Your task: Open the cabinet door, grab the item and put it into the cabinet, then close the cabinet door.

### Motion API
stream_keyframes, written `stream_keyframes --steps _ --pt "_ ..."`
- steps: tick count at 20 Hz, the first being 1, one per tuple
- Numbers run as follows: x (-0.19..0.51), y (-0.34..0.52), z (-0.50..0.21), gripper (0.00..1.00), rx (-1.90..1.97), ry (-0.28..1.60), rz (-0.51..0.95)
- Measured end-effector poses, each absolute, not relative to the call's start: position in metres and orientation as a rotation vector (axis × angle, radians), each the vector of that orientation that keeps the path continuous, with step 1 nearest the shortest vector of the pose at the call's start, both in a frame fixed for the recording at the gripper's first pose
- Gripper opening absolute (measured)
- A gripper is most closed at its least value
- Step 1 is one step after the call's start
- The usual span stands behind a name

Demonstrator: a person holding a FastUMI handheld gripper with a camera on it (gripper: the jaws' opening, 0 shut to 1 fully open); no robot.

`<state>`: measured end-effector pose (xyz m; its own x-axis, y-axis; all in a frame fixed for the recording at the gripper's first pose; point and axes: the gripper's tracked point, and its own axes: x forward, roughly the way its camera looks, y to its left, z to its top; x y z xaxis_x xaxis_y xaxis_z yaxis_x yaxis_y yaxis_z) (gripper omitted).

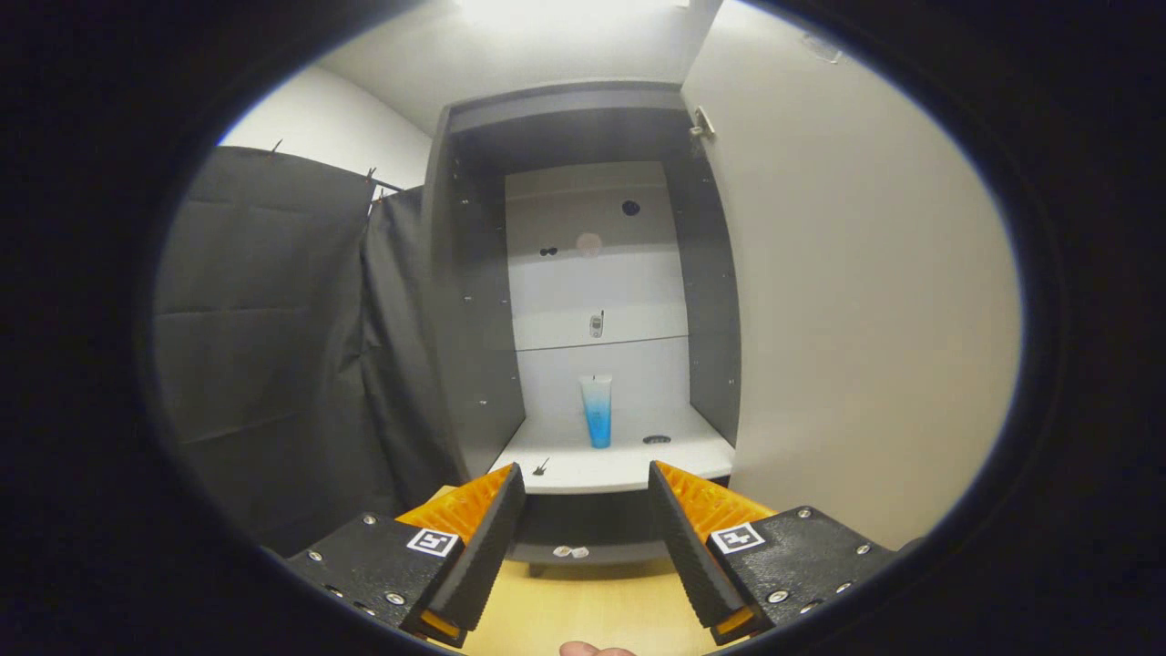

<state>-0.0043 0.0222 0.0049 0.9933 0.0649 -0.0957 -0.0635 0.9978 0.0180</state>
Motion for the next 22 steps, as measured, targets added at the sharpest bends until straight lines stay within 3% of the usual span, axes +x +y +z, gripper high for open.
stream_keyframes --steps 11,15,22 --pt "-0.159 -0.056 -0.015 0.85 0.055 0.159 0.009" --pt "-0.185 -0.112 0.024 0.85 0.074 0.076 -0.036" --pt "-0.155 -0.217 0.065 0.85 0.003 -0.036 -0.159"
